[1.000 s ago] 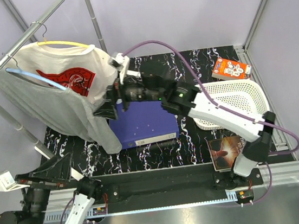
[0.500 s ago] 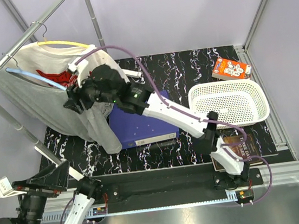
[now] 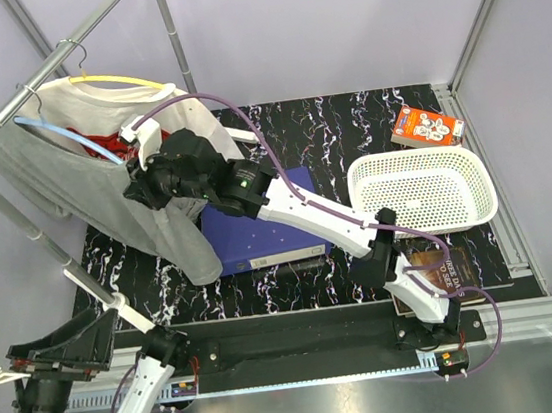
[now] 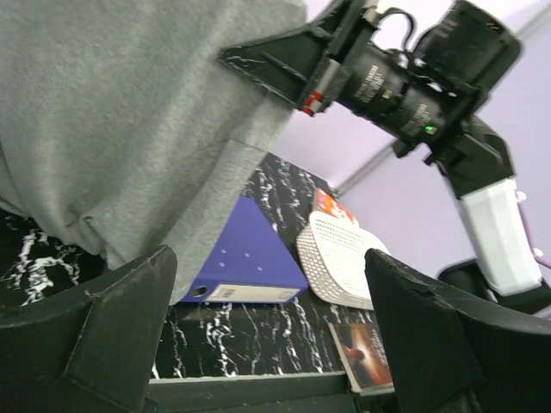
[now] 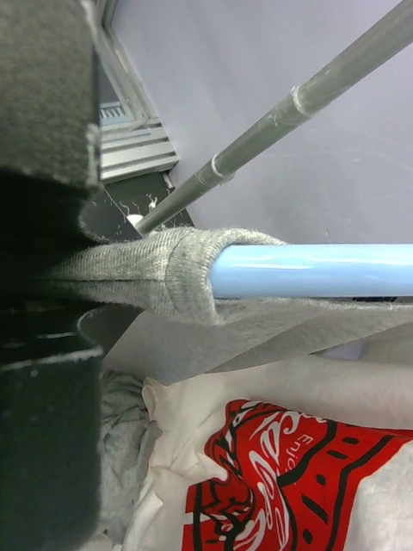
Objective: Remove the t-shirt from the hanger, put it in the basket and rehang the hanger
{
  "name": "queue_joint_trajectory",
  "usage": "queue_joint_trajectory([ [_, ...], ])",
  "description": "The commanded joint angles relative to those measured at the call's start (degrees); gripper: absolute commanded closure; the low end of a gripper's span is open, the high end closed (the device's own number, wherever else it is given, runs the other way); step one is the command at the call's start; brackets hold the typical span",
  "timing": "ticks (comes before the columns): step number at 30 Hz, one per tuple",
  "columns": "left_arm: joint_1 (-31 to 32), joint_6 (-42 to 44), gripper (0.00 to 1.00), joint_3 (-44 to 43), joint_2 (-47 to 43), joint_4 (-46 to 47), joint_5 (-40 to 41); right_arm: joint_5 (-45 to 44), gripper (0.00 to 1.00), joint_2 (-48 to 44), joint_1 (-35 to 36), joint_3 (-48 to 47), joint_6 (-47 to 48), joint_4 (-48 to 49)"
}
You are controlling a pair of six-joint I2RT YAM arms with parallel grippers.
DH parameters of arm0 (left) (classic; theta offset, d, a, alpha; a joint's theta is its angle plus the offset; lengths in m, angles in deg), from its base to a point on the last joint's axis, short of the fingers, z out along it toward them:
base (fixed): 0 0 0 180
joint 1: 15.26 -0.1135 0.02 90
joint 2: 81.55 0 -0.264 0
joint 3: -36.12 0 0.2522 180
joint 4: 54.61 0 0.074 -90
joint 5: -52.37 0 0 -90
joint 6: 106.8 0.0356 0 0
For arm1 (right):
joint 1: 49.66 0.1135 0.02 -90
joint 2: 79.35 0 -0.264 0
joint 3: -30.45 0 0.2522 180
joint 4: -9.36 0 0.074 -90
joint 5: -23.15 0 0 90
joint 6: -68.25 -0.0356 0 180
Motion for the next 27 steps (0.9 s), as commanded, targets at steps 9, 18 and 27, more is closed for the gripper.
queue_joint_trajectory([
  [9,2.0,3.5,0.06,-7.3,8.8,-2.3,-5.9,-2.1,1.0,-12.0,0.1,3.2,-6.4,6.5],
  [18,2.8,1.7,0.07,-7.0,10.3,-1.4,-7.1,-1.9,1.0,-18.7,0.1,10.4,-6.4,7.0],
  [27,3.7,4.5,0.07,-13.0,17.0,2.5,-9.2,2.9,1.0,-36.2,0.1,40.7,-8.5,16.2],
])
